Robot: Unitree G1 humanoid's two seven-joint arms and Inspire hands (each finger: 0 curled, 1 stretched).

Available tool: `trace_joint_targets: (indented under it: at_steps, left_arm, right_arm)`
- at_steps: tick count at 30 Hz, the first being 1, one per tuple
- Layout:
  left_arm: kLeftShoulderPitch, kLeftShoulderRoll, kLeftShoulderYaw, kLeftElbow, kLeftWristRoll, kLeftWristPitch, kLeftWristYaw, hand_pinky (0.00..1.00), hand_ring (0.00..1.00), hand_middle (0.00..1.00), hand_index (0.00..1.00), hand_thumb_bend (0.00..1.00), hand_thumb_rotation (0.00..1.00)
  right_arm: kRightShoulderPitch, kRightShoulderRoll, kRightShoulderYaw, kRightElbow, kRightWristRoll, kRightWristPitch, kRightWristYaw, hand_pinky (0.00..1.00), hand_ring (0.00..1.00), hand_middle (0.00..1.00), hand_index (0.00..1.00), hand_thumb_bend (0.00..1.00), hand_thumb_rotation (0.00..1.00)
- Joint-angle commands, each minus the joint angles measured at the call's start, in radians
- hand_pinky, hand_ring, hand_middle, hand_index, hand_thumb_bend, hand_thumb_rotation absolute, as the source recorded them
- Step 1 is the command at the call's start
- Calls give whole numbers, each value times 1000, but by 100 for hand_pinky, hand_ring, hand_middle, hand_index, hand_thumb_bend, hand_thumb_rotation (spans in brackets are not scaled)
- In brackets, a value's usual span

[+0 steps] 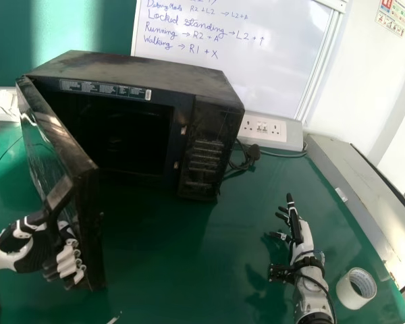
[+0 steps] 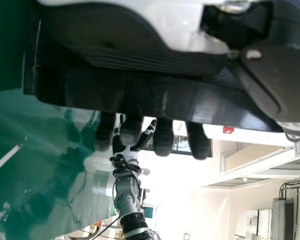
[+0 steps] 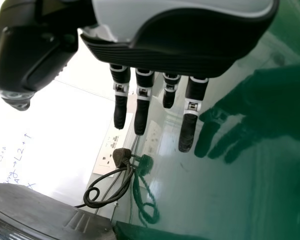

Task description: Open the door of oven

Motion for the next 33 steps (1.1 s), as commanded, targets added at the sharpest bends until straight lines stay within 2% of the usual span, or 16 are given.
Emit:
trace_joint_targets:
  at_steps: [1, 3, 4, 6, 8, 9, 11, 14, 16, 18, 20, 22, 26, 28, 30, 33]
  left_arm:
    - [-129, 217, 696, 396, -234, -204, 391, 0, 0, 3, 5, 86, 83]
    - [-121, 247, 703, 445, -249, -212, 395, 0, 0, 3, 5, 83, 87]
    - [-116, 250, 710, 446, -250, -213, 428, 0, 0, 3, 5, 82, 88]
    - [-107, 276, 728, 483, -270, -211, 443, 0, 0, 3, 5, 80, 92]
    - [-100, 331, 739, 573, -303, -210, 412, 0, 0, 2, 5, 79, 96]
    - [-96, 359, 740, 622, -320, -213, 398, 0, 0, 2, 5, 79, 96]
    - [-85, 389, 741, 675, -343, -213, 406, 0, 0, 3, 6, 80, 90]
    - [-71, 393, 736, 694, -355, -232, 494, 0, 0, 3, 5, 80, 92]
    - [-72, 399, 724, 726, -345, -270, 550, 0, 0, 3, 5, 83, 92]
    - [-80, 427, 705, 797, -342, -301, 555, 0, 0, 3, 5, 85, 92]
    - [-93, 457, 697, 874, -362, -297, 539, 0, 0, 2, 5, 85, 90]
    - [-104, 475, 697, 928, -371, -299, 555, 0, 0, 2, 4, 85, 91]
    - [-136, 494, 692, 995, -365, -310, 652, 0, 0, 2, 4, 84, 93]
    - [-153, 509, 699, 1037, -368, -300, 661, 0, 0, 1, 2, 84, 94]
    - [-164, 525, 705, 1071, -371, -297, 662, 0, 0, 1, 3, 85, 93]
    - [-173, 538, 706, 1091, -361, -319, 657, 0, 0, 1, 4, 88, 90]
  right_arm:
    - [16, -22, -17, 28, 10, 34, -2, 55, 68, 80, 80, 95, 93]
    - [16, -23, -22, 28, 15, 35, 4, 55, 69, 80, 80, 98, 93]
    - [16, -23, -22, 27, 15, 34, 6, 55, 69, 80, 80, 98, 93]
    - [19, -27, -13, 27, 5, 28, 4, 53, 68, 80, 80, 95, 95]
    - [19, -28, -17, 28, 8, 31, 6, 53, 68, 80, 80, 96, 94]
    - [19, -28, -20, 28, 11, 33, 8, 54, 68, 80, 80, 97, 94]
    - [19, -30, -21, 29, 12, 34, 8, 53, 68, 80, 80, 97, 94]
    - [21, -33, -15, 29, 4, 30, 8, 53, 68, 80, 81, 97, 95]
    - [23, -35, -11, 29, -2, 29, 3, 53, 68, 80, 81, 98, 96]
    - [22, -34, -15, 30, 2, 37, -1, 52, 67, 80, 80, 99, 95]
    - [21, -31, -29, 30, 17, 42, 4, 53, 68, 80, 80, 97, 92]
    - [23, -30, -31, 29, 19, 38, 5, 53, 68, 79, 80, 97, 91]
    - [28, -34, -10, 28, -6, 27, -6, 54, 67, 79, 81, 96, 95]
    - [28, -36, -6, 29, -10, 26, -3, 53, 67, 80, 82, 94, 97]
    - [28, -37, -7, 29, -10, 28, -3, 52, 67, 80, 82, 96, 97]
    - [27, -34, -15, 29, -1, 33, -2, 53, 67, 80, 81, 94, 96]
